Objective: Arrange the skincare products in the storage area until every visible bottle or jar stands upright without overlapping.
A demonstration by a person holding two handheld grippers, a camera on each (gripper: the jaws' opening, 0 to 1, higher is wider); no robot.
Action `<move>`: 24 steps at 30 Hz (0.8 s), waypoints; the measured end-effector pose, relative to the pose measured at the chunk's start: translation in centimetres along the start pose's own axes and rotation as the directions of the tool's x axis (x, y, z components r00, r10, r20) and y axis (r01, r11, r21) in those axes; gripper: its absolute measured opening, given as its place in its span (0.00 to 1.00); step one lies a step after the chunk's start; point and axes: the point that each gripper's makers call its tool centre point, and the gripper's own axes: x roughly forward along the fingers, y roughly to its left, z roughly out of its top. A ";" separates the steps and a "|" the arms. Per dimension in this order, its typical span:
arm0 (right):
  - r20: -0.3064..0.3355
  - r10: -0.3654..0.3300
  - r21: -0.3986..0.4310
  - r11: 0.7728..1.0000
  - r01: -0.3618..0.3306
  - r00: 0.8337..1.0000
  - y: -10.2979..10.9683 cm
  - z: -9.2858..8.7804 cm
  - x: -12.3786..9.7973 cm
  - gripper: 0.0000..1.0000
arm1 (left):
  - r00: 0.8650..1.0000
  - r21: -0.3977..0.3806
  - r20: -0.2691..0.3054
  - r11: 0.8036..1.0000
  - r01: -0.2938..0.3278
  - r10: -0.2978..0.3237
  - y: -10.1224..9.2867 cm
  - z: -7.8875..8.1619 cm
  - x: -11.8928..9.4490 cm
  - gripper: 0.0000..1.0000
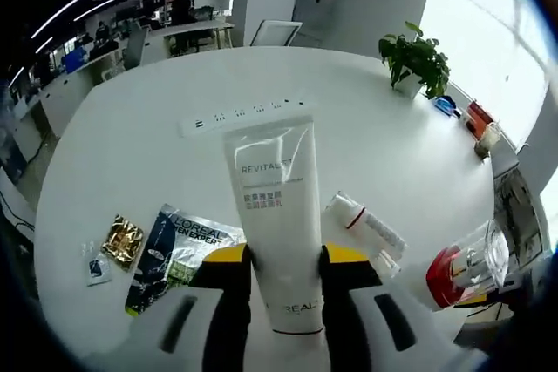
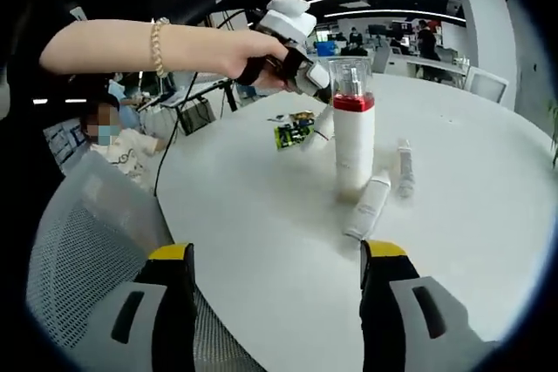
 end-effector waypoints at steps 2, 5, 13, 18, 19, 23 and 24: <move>0.002 0.003 -0.010 1.000 -0.003 1.000 0.1 0.1 0.0 0.79 | 1.000 0.002 0.002 1.000 -0.006 0.006 0.2 -0.4 -0.4 0.27; 0.004 0.010 -0.015 1.000 -0.010 1.000 0.2 0.3 0.0 0.79 | 1.000 -0.022 0.015 1.000 -0.008 0.008 0.4 -1.1 -1.5 0.27; 0.077 0.061 0.024 0.998 -0.063 0.995 1.2 2.5 -0.1 0.78 | 0.995 -0.105 0.097 0.994 0.014 -0.004 -0.1 -1.7 -5.1 0.27; 0.100 0.059 0.010 0.998 -0.060 0.993 1.6 3.9 -0.2 0.79 | 0.986 -0.106 0.164 0.994 0.017 0.001 -0.9 -2.0 -8.0 0.27; 0.110 0.061 0.011 0.998 -0.062 0.992 1.8 4.3 -0.1 0.79 | 0.984 -0.101 0.176 0.995 0.018 0.000 -1.1 -1.9 -8.4 0.27; 0.145 0.085 0.012 0.996 -0.088 0.986 3.2 5.6 0.4 0.79 | 0.976 -0.095 0.215 0.995 0.031 -0.010 -2.8 -1.9 -10.9 0.27; 0.149 0.091 0.007 0.996 -0.093 0.985 3.6 5.9 0.5 0.79 | 0.972 -0.098 0.235 0.994 0.039 -0.015 -3.2 -1.6 -11.6 0.27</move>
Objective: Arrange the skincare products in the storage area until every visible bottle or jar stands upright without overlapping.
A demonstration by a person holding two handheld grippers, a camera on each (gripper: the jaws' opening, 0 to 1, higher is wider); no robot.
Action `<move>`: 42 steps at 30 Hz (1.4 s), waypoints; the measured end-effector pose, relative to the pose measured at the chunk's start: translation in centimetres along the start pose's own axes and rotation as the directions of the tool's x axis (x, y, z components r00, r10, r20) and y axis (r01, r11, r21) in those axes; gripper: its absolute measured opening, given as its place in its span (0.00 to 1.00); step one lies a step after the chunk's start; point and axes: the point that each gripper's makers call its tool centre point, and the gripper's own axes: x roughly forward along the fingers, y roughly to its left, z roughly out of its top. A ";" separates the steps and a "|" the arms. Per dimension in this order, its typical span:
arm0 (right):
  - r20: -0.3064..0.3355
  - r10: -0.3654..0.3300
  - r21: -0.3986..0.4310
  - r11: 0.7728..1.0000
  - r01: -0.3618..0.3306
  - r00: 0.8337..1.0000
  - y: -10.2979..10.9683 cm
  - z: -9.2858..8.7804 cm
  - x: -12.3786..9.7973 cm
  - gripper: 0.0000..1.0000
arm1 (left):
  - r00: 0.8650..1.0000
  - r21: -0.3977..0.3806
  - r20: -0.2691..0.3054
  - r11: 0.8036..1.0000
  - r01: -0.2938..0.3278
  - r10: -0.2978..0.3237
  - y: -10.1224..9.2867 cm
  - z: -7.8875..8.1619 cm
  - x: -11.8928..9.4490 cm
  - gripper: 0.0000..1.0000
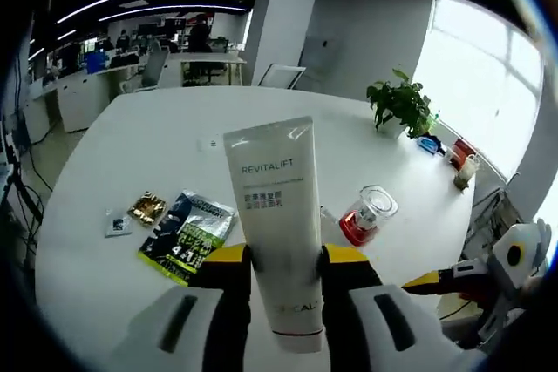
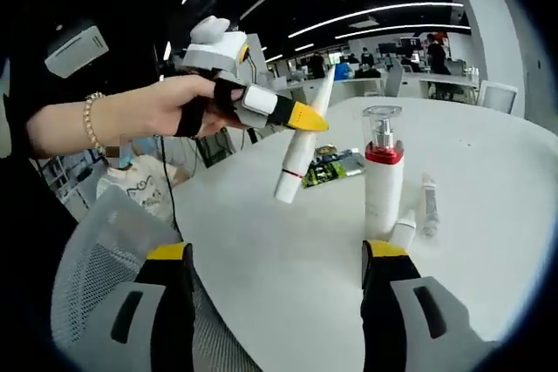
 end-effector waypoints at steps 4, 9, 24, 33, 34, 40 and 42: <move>0.025 -0.001 -0.034 0.999 0.002 1.000 0.7 2.0 0.9 0.82 | 0.999 -0.031 0.041 0.999 0.018 -0.017 -0.9 1.2 -1.4 0.27; 0.000 -0.002 -0.074 0.997 0.002 1.000 1.2 4.7 1.8 0.69 | 0.997 -0.023 0.081 1.000 0.016 -0.014 -2.0 2.3 -3.5 0.27; 0.130 -0.043 -0.094 0.994 0.056 0.991 1.7 11.7 4.4 0.47 | 0.986 -0.049 0.166 0.999 0.020 -0.011 -4.2 3.9 -7.9 0.27; 0.135 -0.055 -0.070 0.995 0.065 0.989 1.8 12.6 4.4 0.29 | 0.980 -0.059 0.192 0.996 0.059 -0.047 -5.0 4.7 -8.9 0.27; 0.141 -0.049 -0.069 0.996 0.060 0.989 2.0 12.7 4.3 0.27 | 0.979 -0.064 0.197 0.996 0.065 -0.051 -4.9 4.9 -9.0 0.27; 0.211 -0.021 -0.029 0.999 0.028 0.977 1.9 13.3 3.9 0.23 | 0.976 -0.005 0.201 0.997 0.081 -0.078 -5.2 5.4 -9.4 0.29; 0.213 -0.015 -0.034 0.999 0.023 0.977 1.7 13.1 3.6 0.22 | 0.976 0.004 0.198 0.996 0.088 -0.087 -5.2 5.3 -9.4 0.30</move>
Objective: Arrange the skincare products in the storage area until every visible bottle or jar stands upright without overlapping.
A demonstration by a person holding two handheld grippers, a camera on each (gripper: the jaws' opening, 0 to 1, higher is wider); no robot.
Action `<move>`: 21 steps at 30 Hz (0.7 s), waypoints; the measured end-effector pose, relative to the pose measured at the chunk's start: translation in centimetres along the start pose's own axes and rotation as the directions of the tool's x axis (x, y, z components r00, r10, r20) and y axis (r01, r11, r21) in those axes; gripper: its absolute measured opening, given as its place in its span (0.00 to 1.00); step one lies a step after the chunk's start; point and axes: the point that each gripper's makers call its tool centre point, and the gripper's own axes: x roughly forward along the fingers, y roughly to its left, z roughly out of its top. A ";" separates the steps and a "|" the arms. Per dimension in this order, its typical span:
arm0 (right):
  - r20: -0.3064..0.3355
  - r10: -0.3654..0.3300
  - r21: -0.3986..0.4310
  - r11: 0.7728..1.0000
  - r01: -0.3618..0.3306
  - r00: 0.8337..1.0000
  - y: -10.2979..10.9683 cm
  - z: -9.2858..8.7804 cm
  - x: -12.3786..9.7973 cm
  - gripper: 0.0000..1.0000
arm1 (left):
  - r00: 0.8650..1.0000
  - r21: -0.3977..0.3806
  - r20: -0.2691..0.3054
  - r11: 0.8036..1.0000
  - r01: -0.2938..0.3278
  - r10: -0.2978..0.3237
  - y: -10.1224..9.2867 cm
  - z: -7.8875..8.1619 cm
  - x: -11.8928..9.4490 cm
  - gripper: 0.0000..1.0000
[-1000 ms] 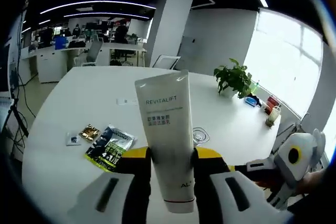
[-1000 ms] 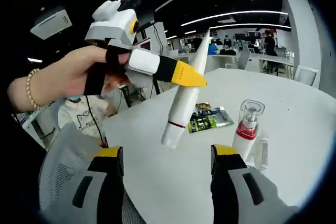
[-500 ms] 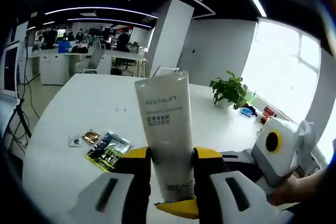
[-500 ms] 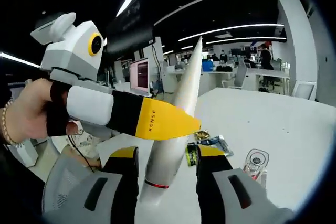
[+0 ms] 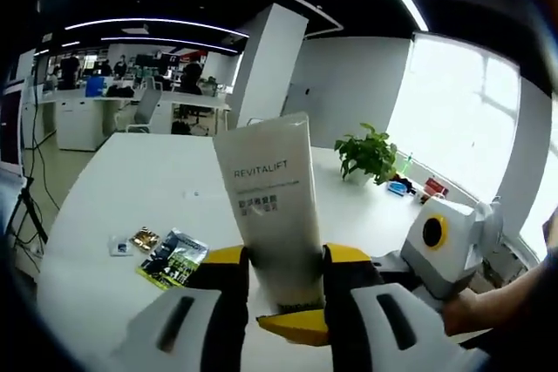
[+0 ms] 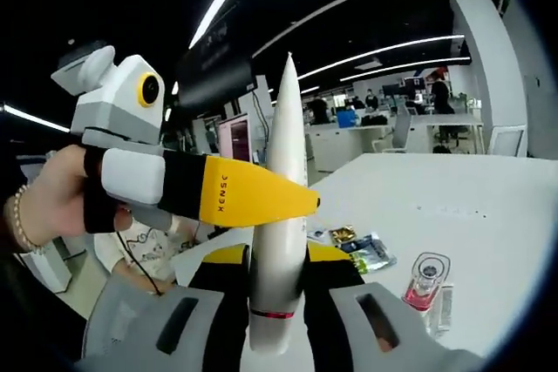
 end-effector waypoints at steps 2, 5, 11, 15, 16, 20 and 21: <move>0.013 0.040 0.033 0.999 -0.040 0.999 0.5 0.0 -0.1 0.22 | 1.000 -0.004 0.000 1.000 0.020 -0.020 0.0 -0.1 -0.2 0.31; 0.040 0.084 0.089 0.992 -0.087 0.996 0.8 0.1 -0.6 0.21 | 0.995 -0.013 -0.014 0.995 0.095 -0.095 -0.9 -0.2 -0.6 0.30; 0.154 0.261 0.225 0.930 -0.291 0.953 1.5 1.0 -2.9 0.21 | 0.939 -0.071 0.004 0.936 0.345 -0.345 -2.9 0.9 -1.3 0.27; 0.224 0.352 0.230 0.887 -0.400 0.909 2.5 2.2 -4.5 0.21 | 0.891 -0.031 0.037 0.890 0.454 -0.453 -4.8 2.6 -1.8 0.25; 0.241 0.401 0.247 0.855 -0.456 0.884 3.1 2.5 -5.1 0.21 | 0.874 -0.029 0.059 0.875 0.484 -0.482 -5.3 3.3 -2.0 0.24; 0.237 0.489 0.202 0.820 -0.536 0.839 4.8 2.9 -6.2 0.21 | 0.828 0.028 0.034 0.828 0.559 -0.560 -7.1 4.4 -2.7 0.22; 0.242 0.515 0.195 0.804 -0.561 0.822 5.3 3.0 -6.5 0.21 | 0.812 0.059 0.001 0.811 0.582 -0.583 -7.8 4.1 -3.0 0.22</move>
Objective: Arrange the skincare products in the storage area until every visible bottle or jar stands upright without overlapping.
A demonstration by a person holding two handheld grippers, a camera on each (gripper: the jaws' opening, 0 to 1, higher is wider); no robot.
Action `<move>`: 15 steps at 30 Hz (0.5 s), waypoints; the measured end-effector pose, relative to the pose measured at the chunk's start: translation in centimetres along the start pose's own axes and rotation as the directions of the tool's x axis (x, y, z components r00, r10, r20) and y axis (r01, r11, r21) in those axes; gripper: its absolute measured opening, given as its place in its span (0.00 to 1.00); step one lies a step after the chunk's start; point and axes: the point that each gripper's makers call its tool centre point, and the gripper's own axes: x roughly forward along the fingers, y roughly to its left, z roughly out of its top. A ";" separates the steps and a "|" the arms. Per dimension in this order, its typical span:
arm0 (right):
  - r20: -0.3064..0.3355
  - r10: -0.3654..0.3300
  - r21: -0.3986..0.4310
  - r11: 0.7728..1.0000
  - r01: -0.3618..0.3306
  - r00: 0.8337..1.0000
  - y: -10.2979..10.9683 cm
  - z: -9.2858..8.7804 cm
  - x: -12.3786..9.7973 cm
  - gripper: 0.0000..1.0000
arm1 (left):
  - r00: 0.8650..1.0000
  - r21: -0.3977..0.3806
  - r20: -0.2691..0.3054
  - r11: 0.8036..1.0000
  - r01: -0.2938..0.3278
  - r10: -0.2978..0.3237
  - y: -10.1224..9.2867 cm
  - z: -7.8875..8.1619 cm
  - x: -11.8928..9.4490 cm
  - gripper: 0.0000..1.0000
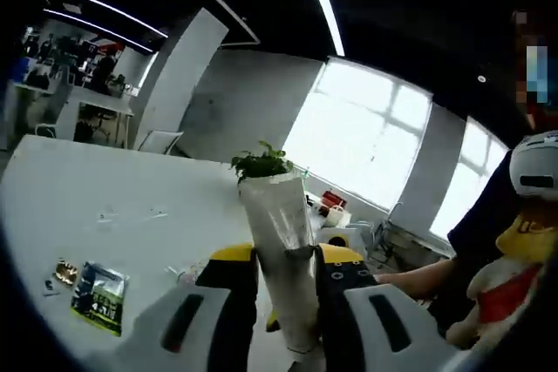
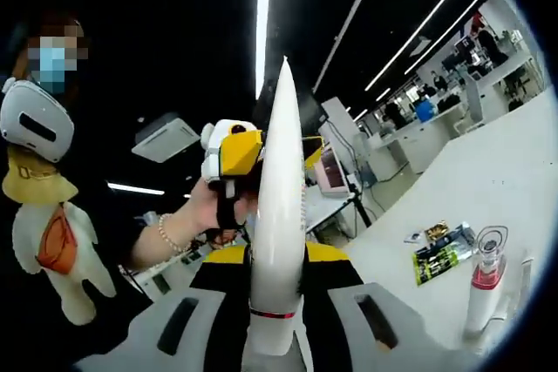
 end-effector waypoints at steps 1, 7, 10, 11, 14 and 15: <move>-0.003 0.033 0.009 0.999 -0.033 0.999 0.6 0.0 0.0 0.21 | 0.998 0.034 -0.043 0.998 0.047 -0.046 -1.0 -0.3 0.1 0.22; -0.018 0.136 -0.017 0.991 -0.136 0.991 2.7 0.2 -0.2 0.21 | 0.983 0.118 -0.109 0.981 0.157 -0.144 -3.9 -0.6 0.4 0.21; -0.038 0.128 -0.058 0.990 -0.130 0.991 2.3 0.0 -0.2 0.21 | 0.981 0.106 -0.136 0.982 0.154 -0.139 -3.9 -0.8 0.5 0.20; -0.048 0.117 -0.076 0.990 -0.121 0.992 2.1 -0.1 -0.2 0.21 | 0.978 0.092 -0.166 0.985 0.143 -0.127 -3.8 -1.3 0.5 0.20; -0.112 0.080 -0.148 0.984 -0.096 0.991 1.5 -1.1 -0.3 0.22 | 0.966 0.159 -0.239 0.977 0.140 -0.099 -3.4 -2.3 0.3 0.20; -0.149 0.042 -0.223 0.972 -0.075 0.988 1.0 -1.8 -0.1 0.22 | 0.952 0.155 -0.292 0.978 0.138 -0.088 -3.4 -3.1 0.3 0.20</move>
